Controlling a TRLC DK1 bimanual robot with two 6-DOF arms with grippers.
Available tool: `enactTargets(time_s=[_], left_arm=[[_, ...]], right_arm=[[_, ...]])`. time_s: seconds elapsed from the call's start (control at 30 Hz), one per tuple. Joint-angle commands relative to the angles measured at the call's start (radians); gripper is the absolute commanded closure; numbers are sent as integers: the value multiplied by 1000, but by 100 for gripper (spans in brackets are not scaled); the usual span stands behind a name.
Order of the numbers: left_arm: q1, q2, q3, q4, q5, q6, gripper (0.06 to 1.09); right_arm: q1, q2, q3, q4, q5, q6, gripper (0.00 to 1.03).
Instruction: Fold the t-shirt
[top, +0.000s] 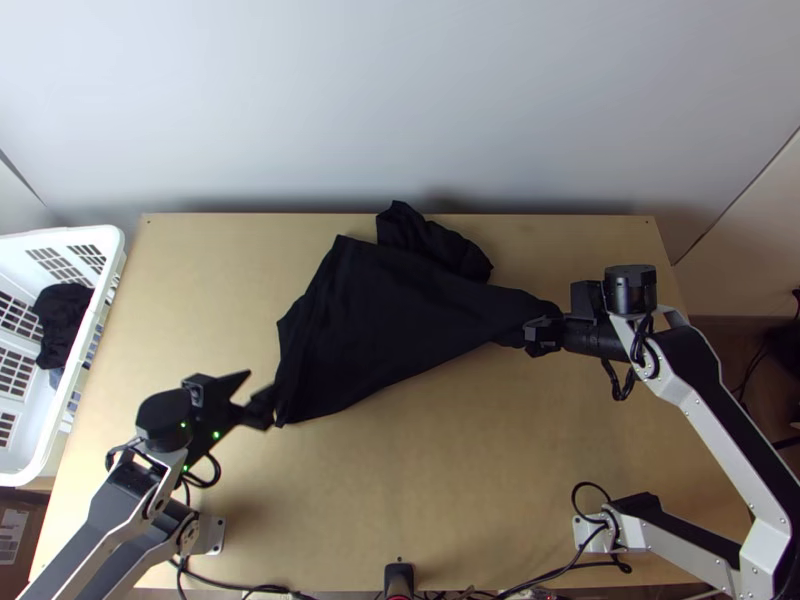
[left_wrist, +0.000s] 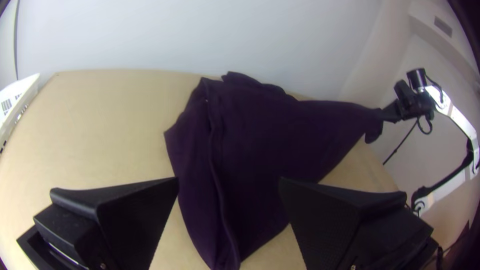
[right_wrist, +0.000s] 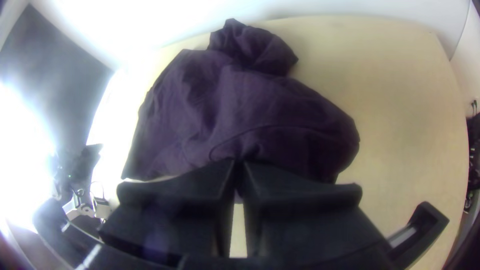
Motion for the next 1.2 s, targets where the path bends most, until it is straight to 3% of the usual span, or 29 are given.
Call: enactTargets(time_s=[0.0,0.23,0.4,0.53,0.67,0.87,1.17], left_arm=[[-132,-39,-14,-120,51,145,12],[-232,-47,-43,-175,52,412,12],[-251,10,-59,-137,74,449,12],[-104,74,-40,-89,131,484,12],[124,126,19,-95,352,484,12],[177,281,105,-72,373,466,12],[189,426,202,-14,404,325,12]], right_arm=[[-3,2,-3,-2,2,25,99],[6,5,-9,-2,2,54,99],[25,5,-16,-2,2,71,99],[54,-7,-32,-2,2,89,99],[63,-19,-55,1,2,100,99],[66,-25,-76,5,5,98,99],[63,-38,-93,10,12,98,99]])
